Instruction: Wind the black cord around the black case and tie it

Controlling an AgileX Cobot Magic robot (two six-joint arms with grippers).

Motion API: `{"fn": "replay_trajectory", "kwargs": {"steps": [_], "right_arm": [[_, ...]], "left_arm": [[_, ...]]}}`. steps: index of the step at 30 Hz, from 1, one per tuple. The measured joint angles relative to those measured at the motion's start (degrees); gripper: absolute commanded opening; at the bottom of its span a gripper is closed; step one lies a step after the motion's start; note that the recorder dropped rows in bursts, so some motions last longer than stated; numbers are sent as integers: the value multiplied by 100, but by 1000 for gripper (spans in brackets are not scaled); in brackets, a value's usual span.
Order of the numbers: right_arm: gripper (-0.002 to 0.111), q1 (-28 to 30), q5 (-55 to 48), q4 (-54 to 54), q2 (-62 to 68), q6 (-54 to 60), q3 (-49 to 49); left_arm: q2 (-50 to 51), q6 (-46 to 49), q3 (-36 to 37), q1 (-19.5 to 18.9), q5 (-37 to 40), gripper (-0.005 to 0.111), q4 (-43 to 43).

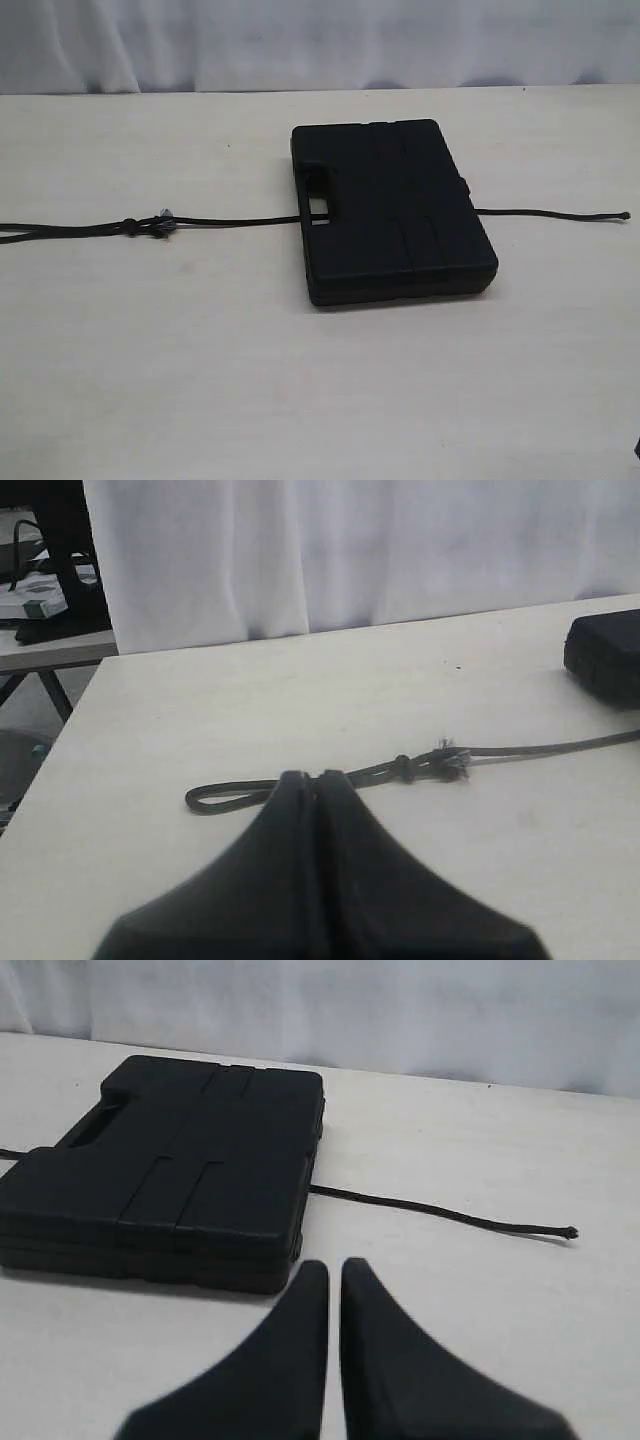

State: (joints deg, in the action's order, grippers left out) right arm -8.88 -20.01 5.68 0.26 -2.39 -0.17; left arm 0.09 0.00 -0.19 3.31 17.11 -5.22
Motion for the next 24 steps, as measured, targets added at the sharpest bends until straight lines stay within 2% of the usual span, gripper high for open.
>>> {"fn": "replay_trajectory", "kwargs": {"steps": [11,15,21,24], "right_arm": [[4,0,1631,206,0,0,0],[4,0,3355,193,0,0,13],[4,0,6515,193,-13,-199,13],[4,0,7300,143,-13,-942,1]], "left_arm": [[0,0,0,0,0,0,0],[0,0,0,0,0,0,0],[0,0,0,0,0,0,0],[0,0,0,0,0,0,0]]}}
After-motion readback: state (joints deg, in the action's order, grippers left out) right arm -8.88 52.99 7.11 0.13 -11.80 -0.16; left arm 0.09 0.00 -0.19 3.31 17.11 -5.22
